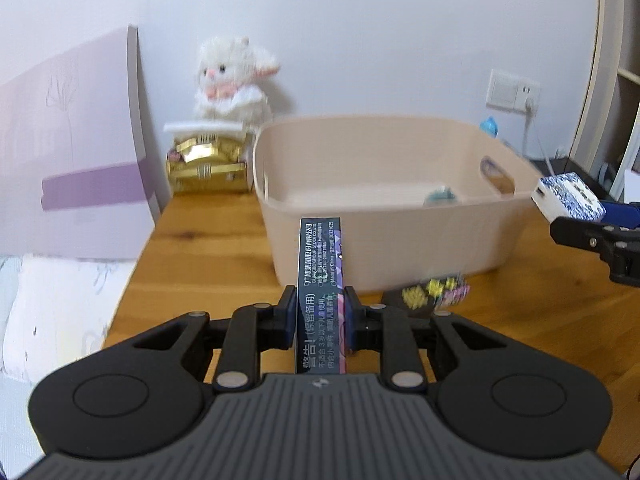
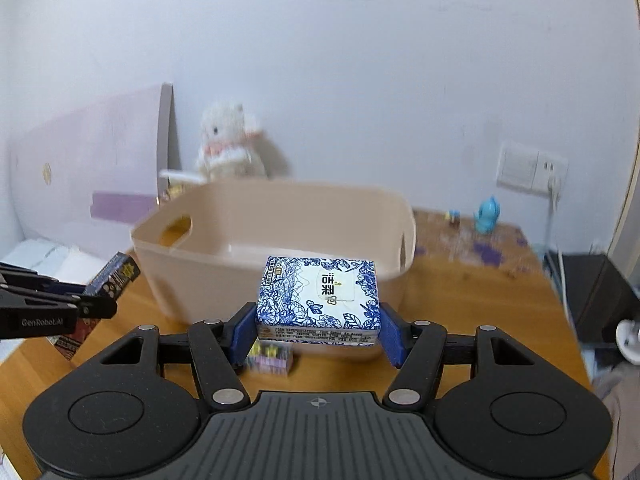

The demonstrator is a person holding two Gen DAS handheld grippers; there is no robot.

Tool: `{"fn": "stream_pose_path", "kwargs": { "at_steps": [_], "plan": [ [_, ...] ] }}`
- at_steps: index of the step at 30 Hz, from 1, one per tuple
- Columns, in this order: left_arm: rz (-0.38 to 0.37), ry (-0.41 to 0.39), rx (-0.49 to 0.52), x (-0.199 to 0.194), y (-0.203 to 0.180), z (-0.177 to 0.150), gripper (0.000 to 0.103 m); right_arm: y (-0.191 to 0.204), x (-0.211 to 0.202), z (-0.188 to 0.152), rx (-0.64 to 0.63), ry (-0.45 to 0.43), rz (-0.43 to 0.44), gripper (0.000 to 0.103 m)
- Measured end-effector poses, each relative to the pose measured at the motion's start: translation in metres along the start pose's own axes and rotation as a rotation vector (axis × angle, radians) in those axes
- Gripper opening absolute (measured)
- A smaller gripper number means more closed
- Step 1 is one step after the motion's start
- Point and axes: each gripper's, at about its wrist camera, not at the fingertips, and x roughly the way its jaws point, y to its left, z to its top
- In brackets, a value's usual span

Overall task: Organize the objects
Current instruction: 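Release the blue-and-white box into the bin while the left tool drops the dark box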

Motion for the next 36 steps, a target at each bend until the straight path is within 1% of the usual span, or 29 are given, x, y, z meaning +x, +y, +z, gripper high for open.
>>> {"fn": "stream_pose_path", "kwargs": {
  "at_steps": [4,9,14,19,22,25,30,36],
  "plan": [
    [-0.001,-0.057,0.006,-0.007,0.0,0.02,0.025,-0.004,-0.005,0.024,-0.009,-0.052,-0.005,0.06],
    [0.003,-0.105,0.023,-0.004,-0.004,0.05,0.025,-0.007,0.004,0.05,-0.029,-0.084,-0.016,0.06],
    [-0.003,-0.094,0.013,0.019,-0.009,0.073,0.025,-0.004,0.019,0.067,-0.051,-0.095,-0.034,0.06],
    [0.032,-0.075,0.056,0.049,-0.023,0.088,0.025,-0.005,0.041,0.074,-0.062,-0.072,-0.054,0.06],
    [0.04,-0.052,0.079,0.07,-0.03,0.096,0.025,-0.008,0.06,0.078,-0.053,-0.037,-0.063,0.06],
    [0.044,-0.013,0.093,0.093,-0.036,0.101,0.025,-0.01,0.08,0.077,-0.053,0.003,-0.078,0.06],
    [0.064,0.085,0.096,0.13,-0.039,0.096,0.025,-0.01,0.115,0.071,-0.043,0.097,-0.067,0.06],
    [0.083,0.171,0.078,0.155,-0.031,0.087,0.025,-0.002,0.139,0.054,-0.069,0.17,-0.076,0.06]
  ]
}}
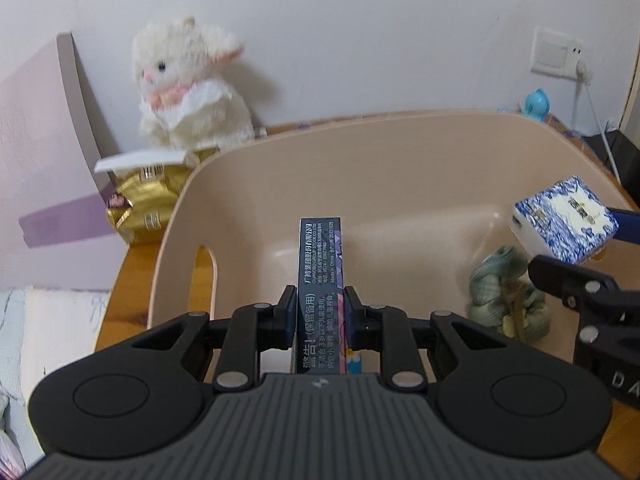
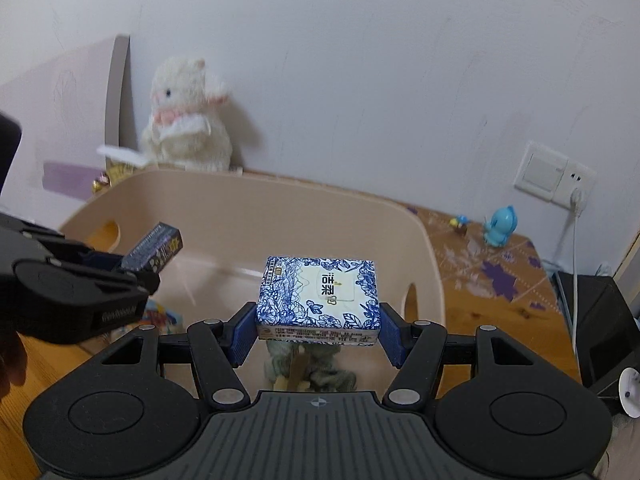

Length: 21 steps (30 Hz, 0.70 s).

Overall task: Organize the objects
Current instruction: 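Release the blue-and-white box into the bin while the left tool drops the dark box, then grasp the star-printed box with the right tool while the left grasps the black cube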

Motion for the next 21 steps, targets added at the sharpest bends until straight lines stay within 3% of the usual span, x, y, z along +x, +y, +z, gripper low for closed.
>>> {"fn": "stream_pose_path", "kwargs": {
  "at_steps": [5,6,8,10,13,15,18,21],
  "plan": [
    [-0.007,0.023,-0.018,0.005,0.004,-0.003,0.026,0.002,0.012,-0.005,0.002,0.039,-0.01,0.06],
    [-0.01,0.02,-0.021,0.003,0.004,-0.004,0.027,0.001,0.014,-0.006,0.005,0.044,-0.009,0.066],
    [-0.015,0.013,-0.028,-0.001,0.003,-0.004,0.036,-0.002,0.013,-0.006,0.013,0.043,-0.003,0.068],
    [-0.009,-0.021,-0.036,-0.01,0.003,-0.003,0.062,-0.005,0.006,-0.006,0.014,0.024,-0.004,0.072],
    [0.006,-0.062,-0.051,-0.025,0.006,-0.001,0.066,-0.012,-0.011,-0.006,0.023,-0.022,-0.01,0.085],
    [0.004,-0.072,-0.064,-0.034,0.007,-0.001,0.066,-0.017,-0.024,-0.006,0.033,-0.046,-0.006,0.1],
    [0.019,-0.114,-0.073,-0.05,0.007,-0.004,0.079,-0.022,-0.044,-0.01,0.045,-0.078,0.005,0.102],
    [0.034,-0.15,-0.066,-0.066,0.006,-0.01,0.082,-0.027,-0.061,-0.015,0.05,-0.1,0.017,0.103]
  ]
}}
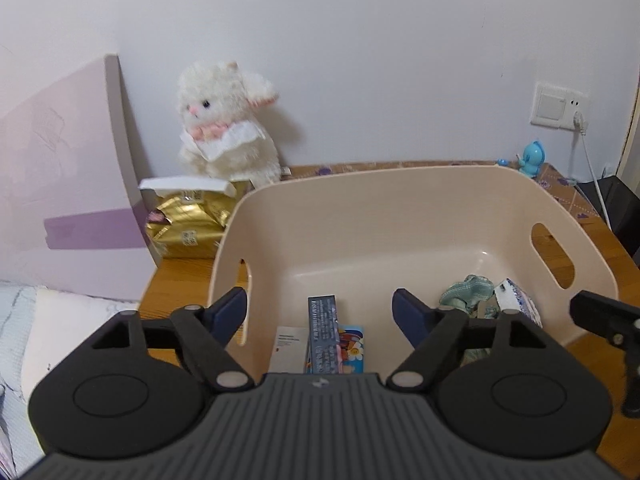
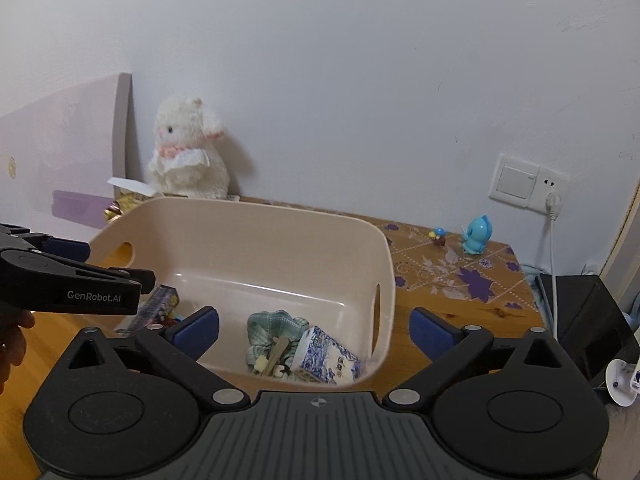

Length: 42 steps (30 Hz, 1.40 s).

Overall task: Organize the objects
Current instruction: 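Grasp the star-printed box with the right tool while the left grasps the black cube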

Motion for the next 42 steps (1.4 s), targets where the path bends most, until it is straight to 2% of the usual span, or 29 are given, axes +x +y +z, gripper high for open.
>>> {"fn": "stream_pose_path", "kwargs": {
  "at_steps": [6,14,24,30,42],
  "plan": [
    [0.011,-0.052,-0.001,-0.033,0.0,-0.02,0.086,-0.003,-0.028,-0.016,-0.003,-0.029,0.016,0.103],
    [-0.01,-0.033,-0.009,-0.051,0.005,-0.058,0.087,0.004,-0.034,-0.05,-0.047,0.0,-0.007,0.103],
    [-0.029,0.034,-0.025,-0.027,-0.001,-0.101,0.087,0.003,-0.011,-0.091,-0.032,0.074,-0.032,0.103],
    [-0.053,0.06,-0.016,-0.011,-0.011,-0.112,0.087,0.002,0.006,-0.107,-0.024,0.109,-0.053,0.103],
    [-0.125,0.063,-0.04,0.008,-0.031,-0.125,0.088,0.008,0.025,-0.126,-0.023,0.159,-0.074,0.103]
  ]
}}
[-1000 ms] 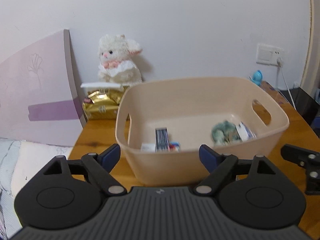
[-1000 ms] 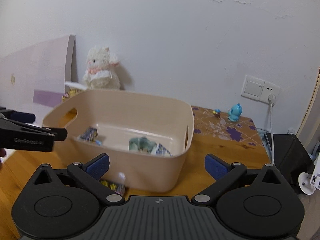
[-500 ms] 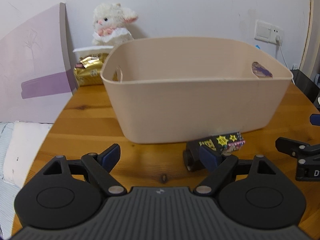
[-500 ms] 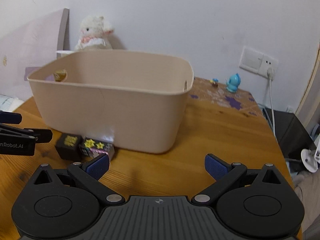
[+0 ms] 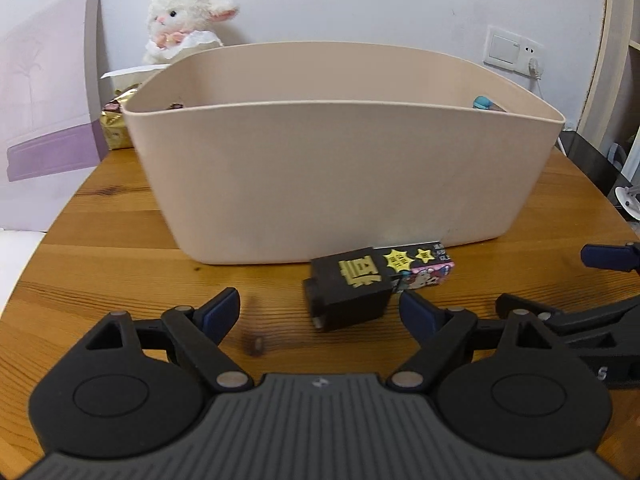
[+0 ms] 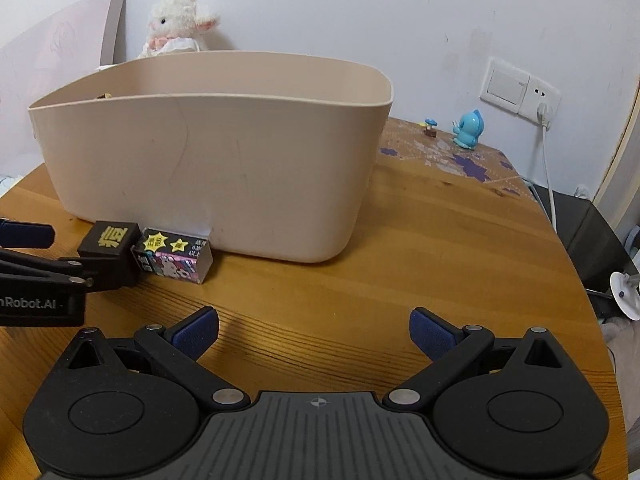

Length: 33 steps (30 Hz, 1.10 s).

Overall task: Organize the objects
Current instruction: 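Grasp the star-printed box with the right tool while the left grasps the black cube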

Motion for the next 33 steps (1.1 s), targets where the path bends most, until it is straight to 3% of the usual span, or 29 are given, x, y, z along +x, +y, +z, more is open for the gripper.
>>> {"fn": "stream_pose_path", "kwargs": {
  "at_steps": [14,23,33],
  "plan": [
    [0.09,0.024,-0.052,0.026,0.034,-0.001,0.088,0.014,0.008,0.005,-0.01,0.009,0.027,0.103],
    [0.078,0.017,-0.059,0.031,0.059,0.006,0.088,0.047,0.019,0.015,-0.018,0.003,0.09,0.103],
    [0.068,0.0,-0.051,0.027,0.065,0.001,0.087,0.067,0.035,0.017,0.01,-0.023,0.078,0.101]
  ]
}}
